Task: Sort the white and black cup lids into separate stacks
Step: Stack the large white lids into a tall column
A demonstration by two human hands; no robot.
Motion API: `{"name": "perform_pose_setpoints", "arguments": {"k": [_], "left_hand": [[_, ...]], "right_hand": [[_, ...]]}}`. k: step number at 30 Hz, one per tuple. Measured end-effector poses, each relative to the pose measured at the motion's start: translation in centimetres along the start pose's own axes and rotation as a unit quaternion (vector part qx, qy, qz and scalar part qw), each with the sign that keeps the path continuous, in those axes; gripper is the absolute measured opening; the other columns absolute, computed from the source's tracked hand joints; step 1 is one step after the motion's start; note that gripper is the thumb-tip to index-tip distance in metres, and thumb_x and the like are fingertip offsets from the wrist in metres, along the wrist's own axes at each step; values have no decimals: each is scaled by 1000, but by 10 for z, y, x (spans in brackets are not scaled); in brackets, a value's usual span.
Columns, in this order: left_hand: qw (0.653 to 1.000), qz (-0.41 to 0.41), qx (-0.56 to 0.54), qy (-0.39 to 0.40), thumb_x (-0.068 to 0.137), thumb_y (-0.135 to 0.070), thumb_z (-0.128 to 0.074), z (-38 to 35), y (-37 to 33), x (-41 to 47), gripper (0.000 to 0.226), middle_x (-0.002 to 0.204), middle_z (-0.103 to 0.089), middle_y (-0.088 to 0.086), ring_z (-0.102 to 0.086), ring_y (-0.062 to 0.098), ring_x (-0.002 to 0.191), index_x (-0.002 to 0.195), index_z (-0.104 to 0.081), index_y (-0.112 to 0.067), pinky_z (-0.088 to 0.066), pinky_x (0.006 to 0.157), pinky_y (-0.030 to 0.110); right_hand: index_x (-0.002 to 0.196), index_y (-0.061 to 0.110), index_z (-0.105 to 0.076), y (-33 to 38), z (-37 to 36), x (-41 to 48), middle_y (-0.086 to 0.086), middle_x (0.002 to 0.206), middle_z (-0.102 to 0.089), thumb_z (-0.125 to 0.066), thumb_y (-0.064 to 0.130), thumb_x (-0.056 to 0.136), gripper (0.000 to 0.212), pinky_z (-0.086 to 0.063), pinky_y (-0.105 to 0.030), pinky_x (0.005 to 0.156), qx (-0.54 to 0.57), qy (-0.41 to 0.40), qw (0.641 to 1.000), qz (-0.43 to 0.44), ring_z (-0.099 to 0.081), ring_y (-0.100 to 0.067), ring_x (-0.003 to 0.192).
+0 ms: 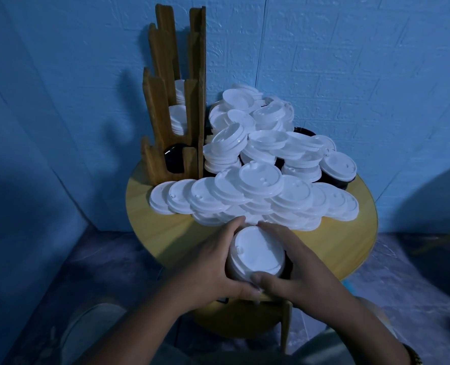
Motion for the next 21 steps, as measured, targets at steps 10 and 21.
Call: {"name": "perform_pose_setpoints", "arguments": {"k": [10,21], "left_hand": [[998,0,55,2,70,-49,-89,-3,1,-1,116,146,-29,-32,-33,-1,136,145,-2,-63,-41,112,33],[999,-2,30,-9,67,-54,-87,0,5,1,97,140,-41,-36,-43,-6,130,135,-20,-73,-47,108,38]], "right_hand": [[135,45,-41,21,0,8,33,127,-45,-64,77,65,81,-36,-9,96,-138,-23,990,12,-42,11,117],[135,29,-53,43,64,25,12,130,-55,-55,76,79,73,-42,-26,96,-216,-180,959,41,-47,-6,119]]}}
Point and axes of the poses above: each hand's wrist, its own x-axis towards the middle knuckle, its own z-axis out of the back of the hand, y = z × x, the point moved 9 cm from there along x, towards the middle knuckle
